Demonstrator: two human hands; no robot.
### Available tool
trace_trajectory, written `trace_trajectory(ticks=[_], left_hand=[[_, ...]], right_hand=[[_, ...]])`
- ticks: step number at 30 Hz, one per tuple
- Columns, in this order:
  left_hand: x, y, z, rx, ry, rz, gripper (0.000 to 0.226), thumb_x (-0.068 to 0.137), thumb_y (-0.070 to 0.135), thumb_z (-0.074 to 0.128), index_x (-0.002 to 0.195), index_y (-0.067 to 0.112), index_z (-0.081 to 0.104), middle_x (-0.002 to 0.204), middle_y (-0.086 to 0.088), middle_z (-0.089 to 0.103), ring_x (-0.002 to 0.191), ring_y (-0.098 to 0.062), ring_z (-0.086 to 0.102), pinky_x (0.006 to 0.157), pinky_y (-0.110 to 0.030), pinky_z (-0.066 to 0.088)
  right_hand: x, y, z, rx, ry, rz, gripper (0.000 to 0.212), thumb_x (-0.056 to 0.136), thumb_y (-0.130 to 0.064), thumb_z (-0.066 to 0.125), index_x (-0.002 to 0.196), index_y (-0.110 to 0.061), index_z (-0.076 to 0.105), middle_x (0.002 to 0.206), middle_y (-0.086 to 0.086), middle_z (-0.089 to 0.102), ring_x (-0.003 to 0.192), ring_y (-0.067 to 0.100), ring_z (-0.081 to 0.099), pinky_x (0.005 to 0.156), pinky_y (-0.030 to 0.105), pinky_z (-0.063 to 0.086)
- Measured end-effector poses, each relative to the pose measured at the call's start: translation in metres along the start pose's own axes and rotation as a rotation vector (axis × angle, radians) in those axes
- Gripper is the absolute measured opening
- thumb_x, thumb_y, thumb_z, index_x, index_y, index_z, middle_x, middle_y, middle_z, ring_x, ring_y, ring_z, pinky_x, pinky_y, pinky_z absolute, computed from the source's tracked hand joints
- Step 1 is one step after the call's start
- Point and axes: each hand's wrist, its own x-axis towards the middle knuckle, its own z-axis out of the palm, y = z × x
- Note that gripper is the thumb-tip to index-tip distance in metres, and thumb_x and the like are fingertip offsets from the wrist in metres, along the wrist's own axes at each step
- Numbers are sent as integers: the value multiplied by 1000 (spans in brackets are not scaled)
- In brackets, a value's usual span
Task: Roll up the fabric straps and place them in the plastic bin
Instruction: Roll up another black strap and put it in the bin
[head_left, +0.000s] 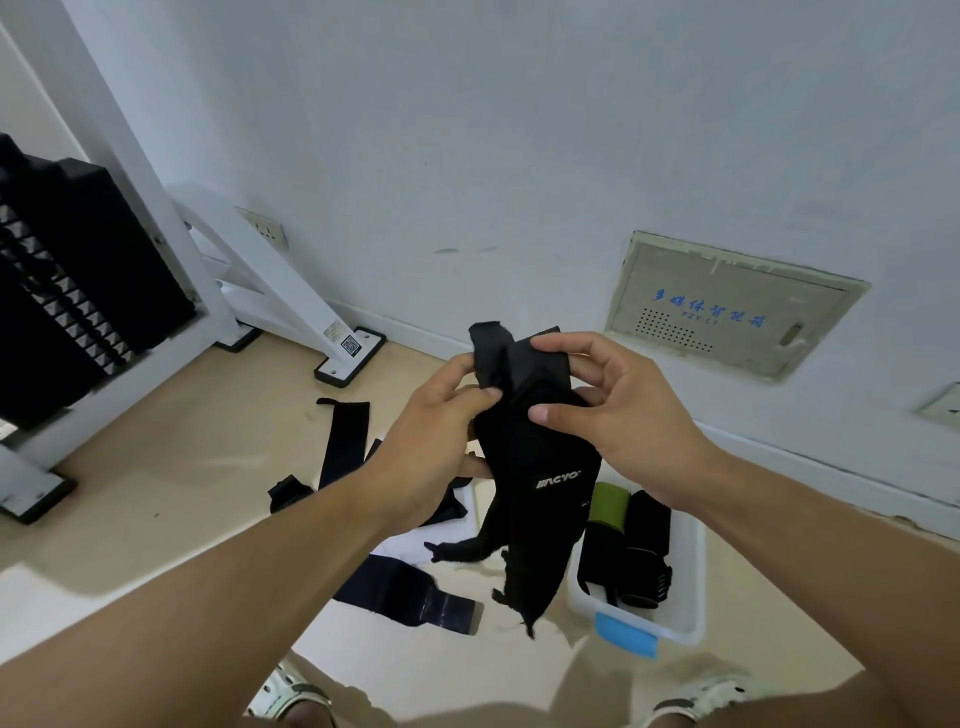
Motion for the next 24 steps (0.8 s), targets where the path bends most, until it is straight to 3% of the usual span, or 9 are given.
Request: trace_trajectory(ticks=[4, 8, 12, 17, 22, 24], left_hand=[[0, -3, -1, 24, 32, 10, 27, 109, 13, 49, 130, 23, 63, 98, -11, 75, 93, -25, 75, 76, -50, 64], [1, -4, -4, 40, 37, 11, 27, 109, 15, 50, 130, 25, 63, 109, -19, 75, 101, -33, 75, 84, -54, 63], [1, -4, -2, 33, -14, -6, 31, 109, 14, 48, 133, 27, 62, 104, -12, 77, 94, -26, 75, 85, -46, 62], [0, -1, 2, 7, -28, -20, 32, 109, 14, 47, 133, 28, 64, 115, -15, 76, 103, -30, 74, 90, -49, 61], [-3, 4, 2, -26, -4, -13, 31, 110, 32, 44, 130, 26, 67, 121, -10, 74, 103, -29, 74, 89, -48, 61], [-5, 5, 2, -14, -31, 19, 30, 105, 33, 54, 132, 24, 66, 122, -10, 74, 107, -28, 74, 90, -48, 61]], right_hand=[[-1, 0, 2, 27, -17, -21, 48, 85, 9, 73, 124, -19, 64, 117, -4, 75, 94, 29, 75, 80, 36, 62], [-3, -5, 3, 70, -47, -85, 33, 94, 5, 62, 120, -15, 64, 117, 1, 76, 91, 29, 73, 81, 34, 62], [-6, -7, 8, 19, -54, -125, 37, 93, 9, 63, 118, -18, 65, 118, -2, 75, 91, 31, 75, 82, 37, 63], [-5, -5, 11, 2, -13, -133, 41, 91, 10, 65, 116, -22, 65, 117, -2, 75, 90, 26, 77, 81, 38, 63], [-6, -4, 16, -68, 65, -182, 43, 89, 8, 69, 115, -26, 66, 111, -3, 77, 98, 22, 75, 90, 47, 60], [-4, -2, 17, -104, 101, -189, 43, 88, 5, 72, 115, -29, 66, 108, -6, 78, 96, 21, 75, 89, 46, 60]])
